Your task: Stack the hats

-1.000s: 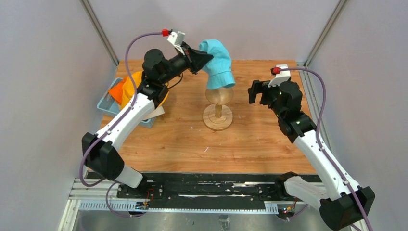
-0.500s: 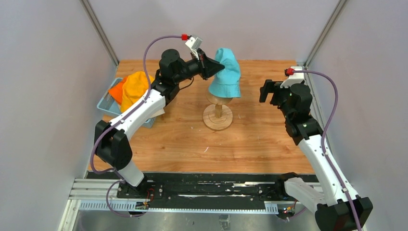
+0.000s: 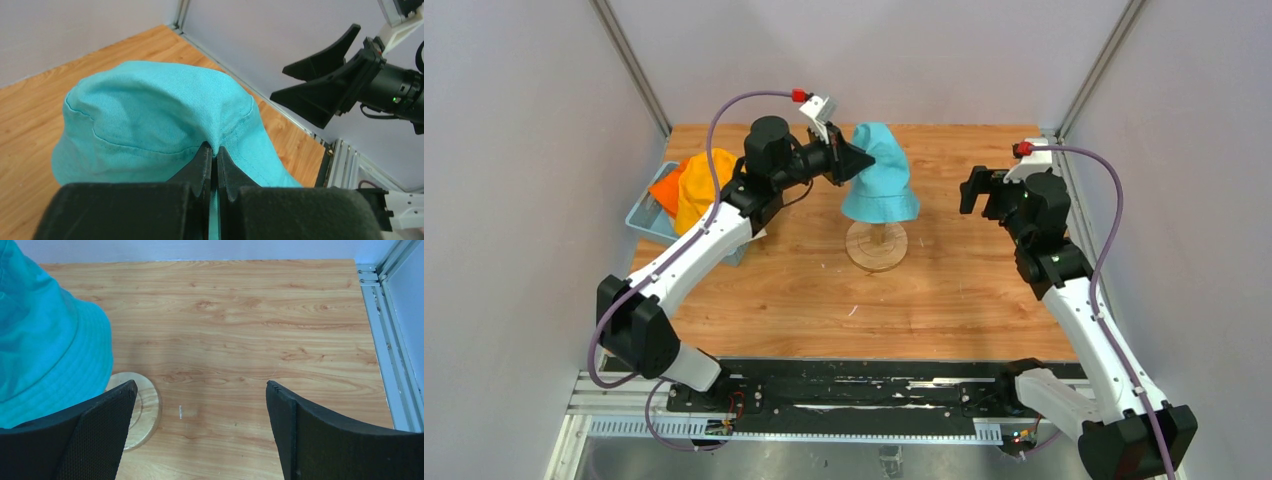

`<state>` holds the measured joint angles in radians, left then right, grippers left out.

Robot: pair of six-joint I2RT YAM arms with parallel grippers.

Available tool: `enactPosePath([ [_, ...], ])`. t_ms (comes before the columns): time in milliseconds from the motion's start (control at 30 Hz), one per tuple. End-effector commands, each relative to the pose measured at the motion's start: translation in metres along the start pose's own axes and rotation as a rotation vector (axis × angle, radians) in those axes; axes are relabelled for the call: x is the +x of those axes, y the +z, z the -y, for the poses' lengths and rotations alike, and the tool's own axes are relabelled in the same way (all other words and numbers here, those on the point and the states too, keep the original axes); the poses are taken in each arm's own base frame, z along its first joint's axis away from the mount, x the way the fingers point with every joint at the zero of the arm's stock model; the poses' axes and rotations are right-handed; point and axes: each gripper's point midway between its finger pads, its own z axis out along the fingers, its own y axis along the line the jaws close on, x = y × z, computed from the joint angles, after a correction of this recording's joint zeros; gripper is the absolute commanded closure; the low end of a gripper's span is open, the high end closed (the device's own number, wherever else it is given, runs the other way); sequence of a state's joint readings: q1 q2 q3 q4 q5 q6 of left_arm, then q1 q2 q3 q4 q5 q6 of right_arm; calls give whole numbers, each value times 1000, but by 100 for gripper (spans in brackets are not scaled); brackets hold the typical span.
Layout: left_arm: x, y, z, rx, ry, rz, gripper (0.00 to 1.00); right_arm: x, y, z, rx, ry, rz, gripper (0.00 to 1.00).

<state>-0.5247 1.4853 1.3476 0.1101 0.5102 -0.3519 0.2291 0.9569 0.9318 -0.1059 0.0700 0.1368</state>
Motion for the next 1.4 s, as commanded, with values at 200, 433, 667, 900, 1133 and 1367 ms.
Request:
enactPosePath([
  [200,53,-5,16,-4,20,-90,100,4,6,-4,-30,30,-13,1],
  [433,69,-11,13,-56,29,-104,100,5,7,-7,-41,37,-17,1],
  [667,86,-24,4,-116,26,-119,100,7,8,-10,-56,46,-25,1],
  [900,90,-37,1,-152,43,-111,78,8,9,-14,-76,61,-31,1],
  [1133,110,-49,1,-153,18,-142,65,8,12,-22,-114,97,-36,1],
  [1367,111,-61,-5,-210,26,-122,62,5,13,-36,-178,104,-41,0],
])
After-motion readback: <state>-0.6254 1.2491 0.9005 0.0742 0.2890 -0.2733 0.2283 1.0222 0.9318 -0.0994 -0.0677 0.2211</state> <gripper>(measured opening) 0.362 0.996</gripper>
